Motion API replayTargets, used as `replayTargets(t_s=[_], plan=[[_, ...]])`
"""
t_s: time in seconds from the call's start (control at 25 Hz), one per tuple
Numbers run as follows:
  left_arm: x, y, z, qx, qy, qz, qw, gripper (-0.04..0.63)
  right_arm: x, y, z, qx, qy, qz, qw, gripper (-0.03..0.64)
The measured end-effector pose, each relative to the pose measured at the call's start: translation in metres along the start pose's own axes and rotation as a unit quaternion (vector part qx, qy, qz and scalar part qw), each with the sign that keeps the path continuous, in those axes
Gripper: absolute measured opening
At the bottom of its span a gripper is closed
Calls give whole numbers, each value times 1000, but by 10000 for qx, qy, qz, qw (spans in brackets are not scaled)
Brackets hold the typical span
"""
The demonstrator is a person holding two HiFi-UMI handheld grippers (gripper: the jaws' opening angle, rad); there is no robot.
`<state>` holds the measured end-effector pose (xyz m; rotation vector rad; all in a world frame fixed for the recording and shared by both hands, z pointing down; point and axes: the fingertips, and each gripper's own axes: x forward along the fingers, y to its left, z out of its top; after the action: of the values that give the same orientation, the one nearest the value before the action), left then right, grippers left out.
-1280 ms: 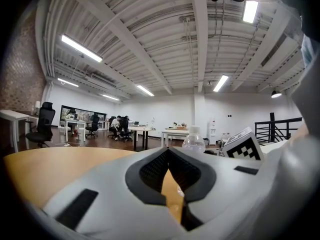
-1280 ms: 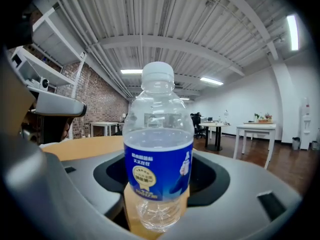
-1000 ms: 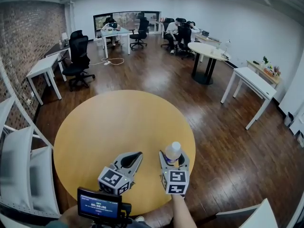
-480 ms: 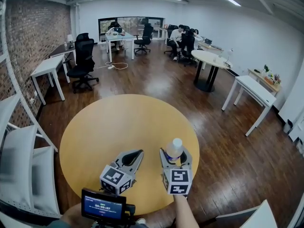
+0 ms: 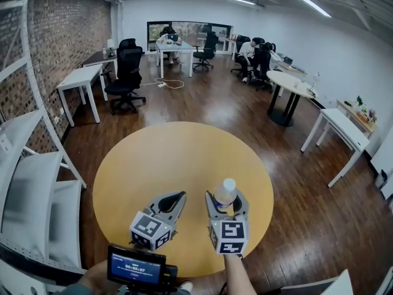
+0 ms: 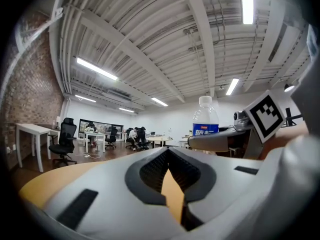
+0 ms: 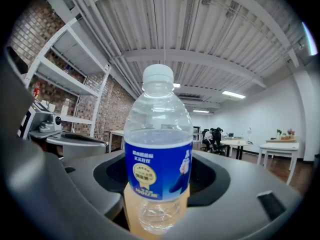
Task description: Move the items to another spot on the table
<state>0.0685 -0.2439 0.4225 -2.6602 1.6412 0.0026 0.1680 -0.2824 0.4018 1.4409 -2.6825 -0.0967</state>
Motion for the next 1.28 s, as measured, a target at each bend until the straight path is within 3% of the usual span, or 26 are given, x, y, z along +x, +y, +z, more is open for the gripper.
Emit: replayTargets(t_s=[0.68,1.28], plan=[[-105,117,3,-23,34,861,9963,5,67,161,25,-18,-145,1013,9947,293],[-186,231,-8,-246,55,1548,9876,5,137,309,29,7,-101,1769,9842,293]])
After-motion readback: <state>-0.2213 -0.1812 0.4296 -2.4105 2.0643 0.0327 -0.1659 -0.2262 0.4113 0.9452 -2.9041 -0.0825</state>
